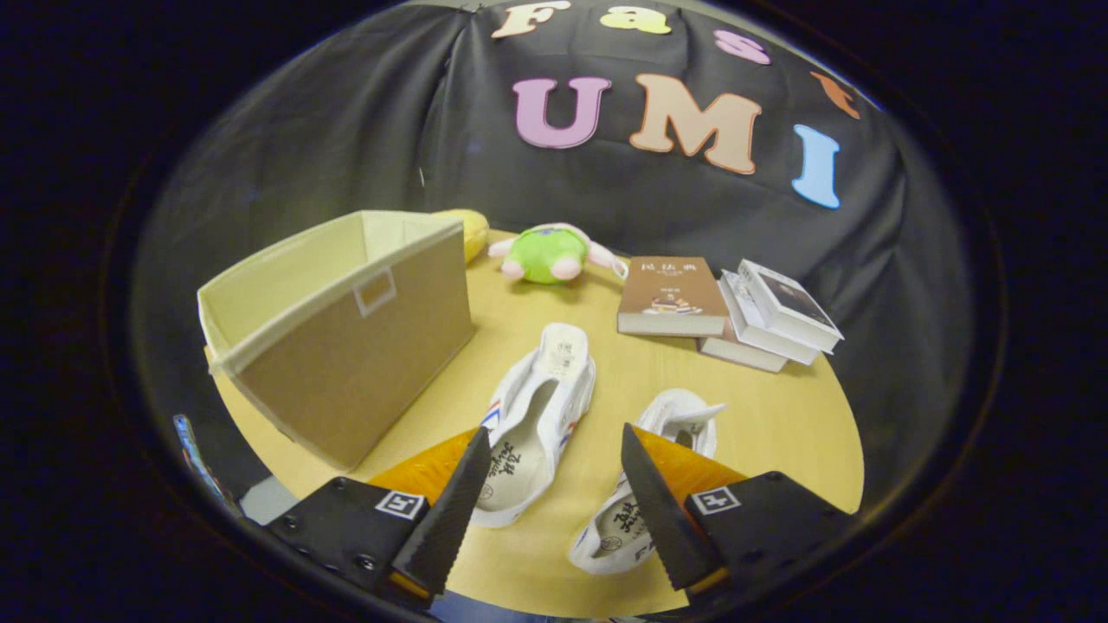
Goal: Open the storage box then place both shoes into the box .Put the left shoe in first, then the right shoe, with the right side of both shoes facing outward in a uniform manner.
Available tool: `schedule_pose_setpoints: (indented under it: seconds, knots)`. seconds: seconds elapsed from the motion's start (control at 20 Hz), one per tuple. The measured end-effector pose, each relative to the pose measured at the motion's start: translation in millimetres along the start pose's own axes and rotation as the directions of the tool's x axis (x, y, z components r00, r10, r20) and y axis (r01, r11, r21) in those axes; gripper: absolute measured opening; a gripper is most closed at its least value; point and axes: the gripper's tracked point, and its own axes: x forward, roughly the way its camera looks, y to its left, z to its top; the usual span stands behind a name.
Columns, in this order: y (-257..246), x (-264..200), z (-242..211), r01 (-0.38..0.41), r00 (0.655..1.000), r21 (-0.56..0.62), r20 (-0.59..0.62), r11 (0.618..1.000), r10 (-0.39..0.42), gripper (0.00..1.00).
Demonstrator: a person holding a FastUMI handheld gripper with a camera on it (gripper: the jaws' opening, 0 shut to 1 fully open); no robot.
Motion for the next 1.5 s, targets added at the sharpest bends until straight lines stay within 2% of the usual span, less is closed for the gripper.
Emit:
schedule_pose_setpoints:
  seconds: [0.15,0.35,0.5,0.55,0.7,0.75,0.85,1.1,1.15,1.25,1.3,1.35,1.5]
  knots:
    - [-2.1,17.2,-6.5,0.017,0.999,-0.058,-0.04,0.998,-0.02,0.9]
    - [-13.0,44.5,-13.9,0.076,0.992,-0.11,-0.09,0.991,-0.086,0.83]
    - [-12.8,62.1,-14.8,0.089,0.987,-0.11,-0.122,0.99,-0.103,0.77]
    - [-14.9,67.3,-15.2,0.1,0.984,-0.103,-0.135,0.99,-0.114,0.72]
    - [-16.0,82.9,-18.8,0.101,0.978,-0.068,-0.176,0.993,-0.111,0.59]
    - [-9.4,86.7,-20.8,0.069,0.978,-0.034,-0.195,0.997,-0.074,0.59]
    - [-1.3,89.5,-22.5,0.049,0.974,0.041,-0.222,0.998,-0.039,0.49]
    - [-9.9,92.9,-23.6,0.062,0.973,0.029,-0.225,0.998,-0.054,0.23]
    - [-10.4,93.3,-23.8,0.058,0.973,0.022,-0.227,0.998,-0.051,0.23]
    - [-10.2,93.7,-22.4,0.054,0.973,0.024,-0.228,0.998,-0.047,0.13]
    - [-9.4,92.5,-22.0,0.053,0.973,0.039,-0.226,0.998,-0.043,0.13]
    - [-9.4,90.7,-21.0,0.056,0.973,0.069,-0.229,0.996,-0.039,0.07]
    - [-8.8,91.0,-21.7,0.045,0.975,0.215,-0.224,0.976,0.005,0.06]
